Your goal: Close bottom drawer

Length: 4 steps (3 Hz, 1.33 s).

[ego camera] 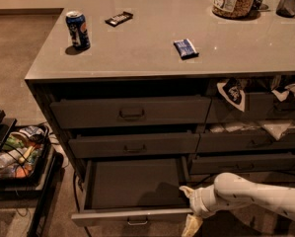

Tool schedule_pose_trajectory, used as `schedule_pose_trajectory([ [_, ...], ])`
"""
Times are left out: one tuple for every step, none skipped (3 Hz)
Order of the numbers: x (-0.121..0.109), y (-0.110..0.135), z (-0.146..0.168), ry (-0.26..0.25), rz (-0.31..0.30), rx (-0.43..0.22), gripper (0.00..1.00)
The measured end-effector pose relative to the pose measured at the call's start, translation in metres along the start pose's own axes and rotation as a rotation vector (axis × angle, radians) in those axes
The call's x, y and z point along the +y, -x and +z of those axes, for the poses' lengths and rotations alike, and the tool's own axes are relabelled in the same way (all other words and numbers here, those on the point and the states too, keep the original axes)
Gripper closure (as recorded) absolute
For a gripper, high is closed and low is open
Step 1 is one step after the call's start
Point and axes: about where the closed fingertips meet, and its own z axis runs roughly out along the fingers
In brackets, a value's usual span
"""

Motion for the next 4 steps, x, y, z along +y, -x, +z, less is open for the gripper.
schedule_pose_trajectory([
  [-0.001, -0.001, 0.017, 0.024, 0.017, 0.012, 0.0],
  [0.002, -0.006, 0.036, 0.059, 0.042, 0.029, 0.0],
  [0.009, -0.012, 0.047, 0.079, 0.069, 0.036, 0.0],
  [0.034, -0.024, 0.072, 0.114, 0.099, 0.014, 0.0],
])
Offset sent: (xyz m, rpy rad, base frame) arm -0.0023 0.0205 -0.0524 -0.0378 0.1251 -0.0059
